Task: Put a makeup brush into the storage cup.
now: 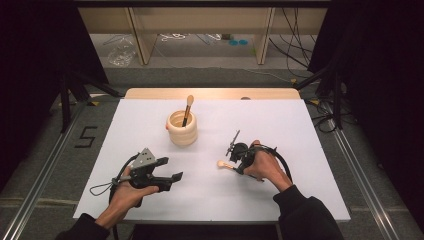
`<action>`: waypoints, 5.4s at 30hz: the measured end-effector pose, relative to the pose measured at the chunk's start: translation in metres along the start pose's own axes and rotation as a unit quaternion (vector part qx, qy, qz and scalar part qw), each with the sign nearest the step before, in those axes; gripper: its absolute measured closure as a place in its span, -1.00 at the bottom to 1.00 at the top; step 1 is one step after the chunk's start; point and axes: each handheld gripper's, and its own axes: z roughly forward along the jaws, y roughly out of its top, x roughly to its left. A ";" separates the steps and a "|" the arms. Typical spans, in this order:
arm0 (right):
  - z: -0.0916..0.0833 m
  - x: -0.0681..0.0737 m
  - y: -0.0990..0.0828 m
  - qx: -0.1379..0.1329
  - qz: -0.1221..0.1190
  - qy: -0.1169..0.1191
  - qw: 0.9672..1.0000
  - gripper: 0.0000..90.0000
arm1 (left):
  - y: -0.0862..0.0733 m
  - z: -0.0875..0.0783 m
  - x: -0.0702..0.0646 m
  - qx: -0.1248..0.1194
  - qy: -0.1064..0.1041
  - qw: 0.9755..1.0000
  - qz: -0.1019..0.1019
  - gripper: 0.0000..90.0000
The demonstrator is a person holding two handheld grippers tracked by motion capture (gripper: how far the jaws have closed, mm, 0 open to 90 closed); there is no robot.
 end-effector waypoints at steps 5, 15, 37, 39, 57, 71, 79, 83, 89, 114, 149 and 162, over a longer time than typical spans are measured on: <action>-0.008 -0.003 -0.001 -0.019 0.002 -0.005 1.000 0.85 | 0.000 0.000 0.000 -0.002 0.000 1.000 -0.001 -0.49; -0.022 -0.011 -0.005 -0.080 0.013 -0.018 0.997 0.85 | 0.000 0.000 0.001 -0.002 0.001 1.000 -0.004 -0.49; -0.043 -0.029 -0.008 -0.230 0.055 -0.083 0.968 0.85 | 0.000 0.000 0.001 -0.001 0.002 1.000 -0.003 -0.49; -0.042 -0.030 -0.006 -0.243 0.057 -0.081 0.965 0.85 | 0.000 0.000 0.002 0.000 0.001 1.000 -0.004 -0.49; -0.050 -0.038 0.006 -0.302 0.069 -0.078 0.948 0.85 | 0.000 -0.001 0.002 -0.001 0.004 1.000 -0.003 -0.49; -0.061 -0.037 0.024 -0.347 0.071 -0.058 0.933 0.85 | 0.000 -0.001 0.002 -0.002 0.005 1.000 -0.003 -0.49; -0.061 -0.038 0.034 -0.368 0.078 -0.042 0.925 0.85 | 0.000 -0.001 0.003 -0.002 0.006 1.000 -0.004 -0.49; -0.063 -0.038 0.039 -0.378 0.079 -0.039 0.921 0.85 | 0.000 -0.001 0.003 -0.002 0.002 1.000 -0.003 -0.49; -0.063 -0.039 0.045 -0.395 0.086 -0.030 0.914 0.85 | 0.000 -0.001 0.003 -0.003 0.007 1.000 -0.004 -0.48; -0.057 -0.050 0.066 -0.448 0.106 -0.014 0.887 0.85 | 0.000 -0.001 0.005 -0.008 0.009 1.000 0.006 -0.48; -0.054 -0.057 0.094 -0.508 0.136 0.005 0.851 0.85 | 0.011 -0.005 0.026 -0.007 0.055 0.985 0.165 -0.48; -0.055 -0.055 0.120 -0.515 0.124 0.001 0.848 0.85 | 0.000 -0.002 0.004 -0.008 0.003 1.000 -0.003 -0.48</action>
